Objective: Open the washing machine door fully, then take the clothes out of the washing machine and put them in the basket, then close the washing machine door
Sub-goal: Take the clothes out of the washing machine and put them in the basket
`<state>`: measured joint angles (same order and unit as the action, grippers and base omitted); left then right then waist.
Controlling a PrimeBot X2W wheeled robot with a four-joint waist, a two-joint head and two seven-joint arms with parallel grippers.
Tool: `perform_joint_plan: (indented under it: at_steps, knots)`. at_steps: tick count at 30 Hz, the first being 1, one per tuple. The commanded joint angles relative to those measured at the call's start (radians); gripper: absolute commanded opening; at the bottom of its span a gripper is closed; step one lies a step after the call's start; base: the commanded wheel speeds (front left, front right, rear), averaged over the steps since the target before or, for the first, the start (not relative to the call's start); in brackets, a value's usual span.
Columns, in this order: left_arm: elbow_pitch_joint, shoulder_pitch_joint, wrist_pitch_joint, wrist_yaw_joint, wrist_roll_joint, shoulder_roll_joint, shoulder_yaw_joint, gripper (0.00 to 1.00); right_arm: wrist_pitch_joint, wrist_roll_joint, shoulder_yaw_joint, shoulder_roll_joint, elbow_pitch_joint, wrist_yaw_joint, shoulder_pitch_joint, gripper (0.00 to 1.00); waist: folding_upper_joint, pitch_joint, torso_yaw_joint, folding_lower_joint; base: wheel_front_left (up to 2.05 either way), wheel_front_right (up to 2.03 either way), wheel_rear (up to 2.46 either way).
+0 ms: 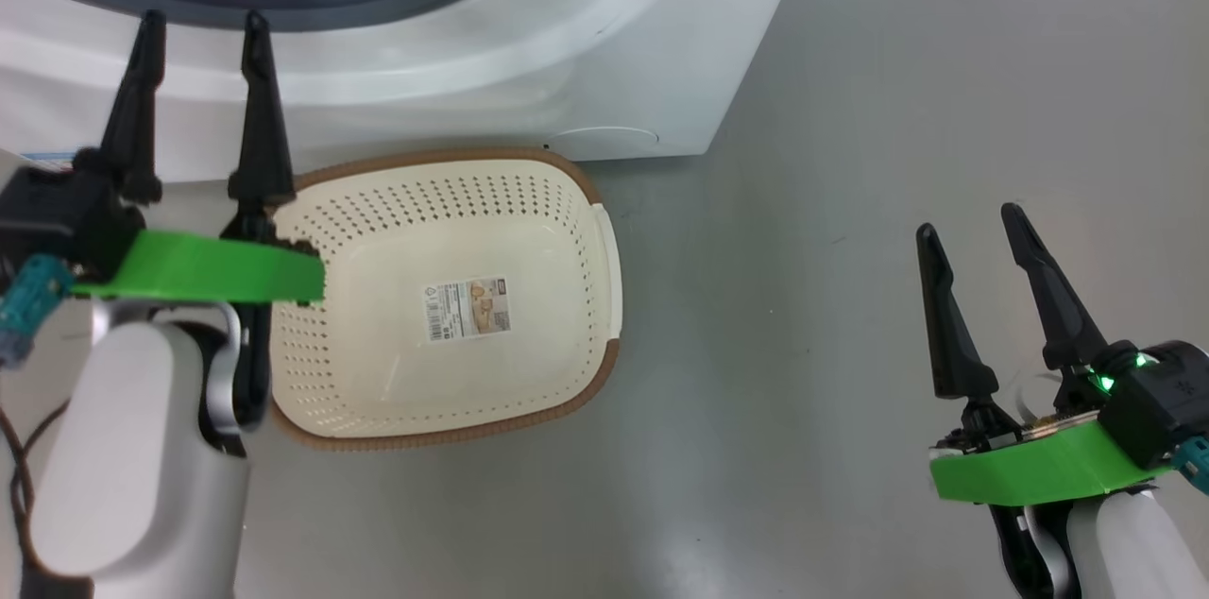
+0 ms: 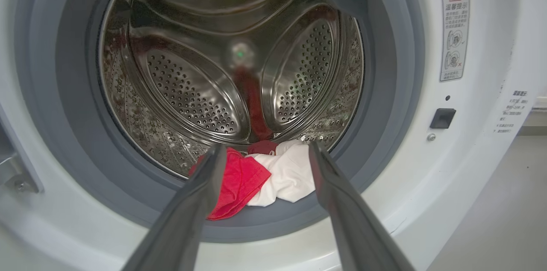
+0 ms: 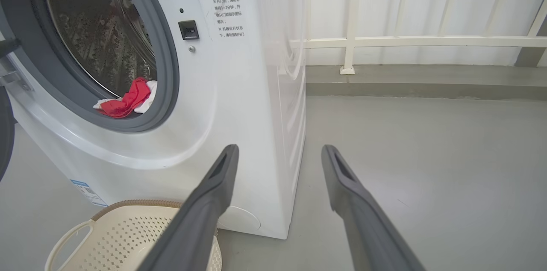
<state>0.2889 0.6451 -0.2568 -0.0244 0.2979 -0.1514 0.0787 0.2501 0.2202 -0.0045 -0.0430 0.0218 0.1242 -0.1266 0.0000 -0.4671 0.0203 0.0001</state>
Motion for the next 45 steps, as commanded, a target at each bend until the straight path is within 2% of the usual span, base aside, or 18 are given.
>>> perform_joint_plan:
  at_steps: [1, 19, 20, 23, 30, 45]
  knots:
    - [-0.014, 0.024, -0.005, 0.006, -0.013, -0.039, -0.031, 1.00, 0.009, 0.007, 0.029, -0.007, 0.021, 0.007, -0.017, 1.00, 0.0000, -0.015, 0.010, -0.0001, 0.00, 0.00, 0.00]
    - [0.259, 0.300, -0.005, 0.025, -0.055, -0.084, -0.060, 1.00, 0.011, 0.010, 0.057, -0.007, 0.009, 0.007, -0.081, 1.00, 0.0000, -0.121, 0.060, -0.0001, 0.00, 0.00, 0.00]
    - [0.283, 0.324, -0.005, 0.027, -0.058, -0.086, -0.061, 1.00, 0.011, 0.011, 0.060, -0.007, 0.007, 0.007, -0.086, 1.00, 0.0000, -0.128, 0.065, -0.0001, 0.00, 0.00, 0.00]
    - [0.482, 0.505, -0.005, 0.059, -0.020, -0.093, -0.102, 1.00, 0.012, 0.017, 0.085, -0.007, 0.006, 0.007, -0.117, 1.00, 0.0000, -0.182, 0.106, -0.0001, 0.00, 0.00, 0.00]
    - [0.558, 0.583, -0.005, 0.065, -0.034, -0.110, -0.092, 1.00, 0.012, 0.019, 0.097, -0.007, -0.001, 0.007, -0.133, 1.00, 0.0000, -0.205, 0.131, -0.0001, 0.00, 0.00, 0.00]
    - [0.810, 0.737, 0.044, 0.008, -0.110, -0.209, -0.028, 1.00, 0.012, 0.065, 0.140, -0.007, -0.019, 0.007, -0.157, 1.00, 0.0000, -0.236, 0.209, -0.0001, 0.00, 0.00, 0.00]
